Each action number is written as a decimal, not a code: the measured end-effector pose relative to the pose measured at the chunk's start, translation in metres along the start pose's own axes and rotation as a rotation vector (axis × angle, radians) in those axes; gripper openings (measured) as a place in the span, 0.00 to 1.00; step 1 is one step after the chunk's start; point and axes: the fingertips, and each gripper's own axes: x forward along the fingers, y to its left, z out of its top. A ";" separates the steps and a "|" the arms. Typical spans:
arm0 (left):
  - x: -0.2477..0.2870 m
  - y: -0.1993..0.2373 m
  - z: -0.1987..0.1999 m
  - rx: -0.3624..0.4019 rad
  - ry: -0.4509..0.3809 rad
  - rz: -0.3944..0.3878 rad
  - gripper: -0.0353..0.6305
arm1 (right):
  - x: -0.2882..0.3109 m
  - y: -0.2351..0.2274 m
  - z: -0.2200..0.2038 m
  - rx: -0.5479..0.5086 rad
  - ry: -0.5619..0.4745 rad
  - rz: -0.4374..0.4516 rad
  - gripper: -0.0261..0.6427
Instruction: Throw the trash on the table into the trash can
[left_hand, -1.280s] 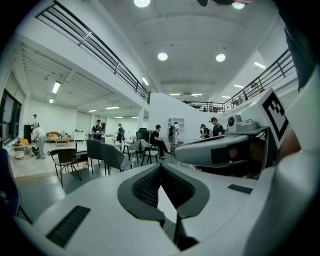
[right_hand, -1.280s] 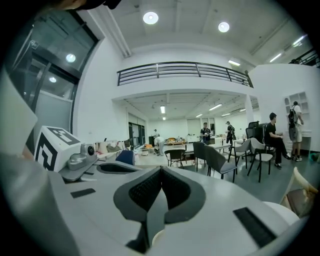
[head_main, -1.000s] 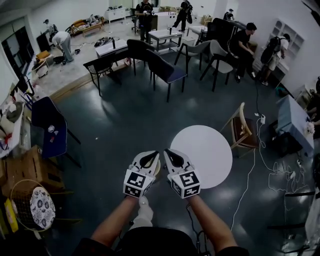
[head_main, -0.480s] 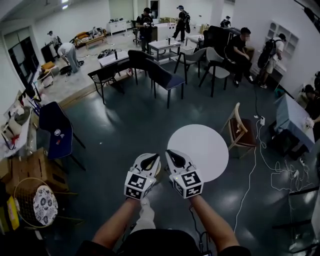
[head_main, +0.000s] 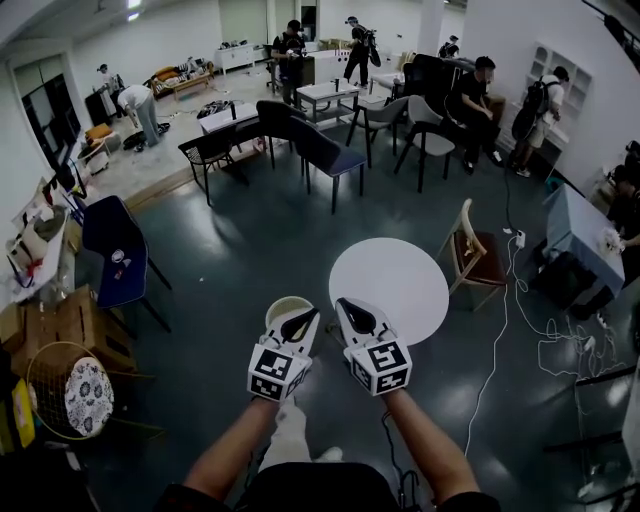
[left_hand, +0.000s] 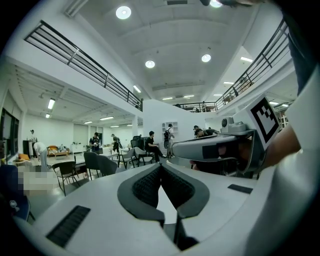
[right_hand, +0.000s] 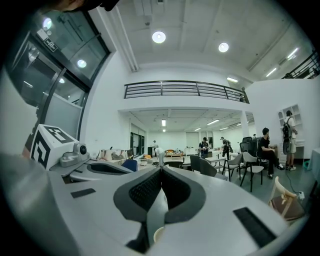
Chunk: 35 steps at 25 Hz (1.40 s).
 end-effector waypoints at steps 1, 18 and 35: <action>-0.005 -0.004 0.001 -0.003 -0.003 0.004 0.08 | -0.006 0.003 0.000 0.001 0.001 0.000 0.06; -0.061 -0.038 0.038 0.002 -0.036 0.013 0.08 | -0.058 0.038 0.039 0.021 -0.067 0.016 0.06; -0.113 -0.026 0.060 -0.021 -0.086 -0.090 0.08 | -0.040 0.097 0.057 0.001 -0.066 -0.017 0.06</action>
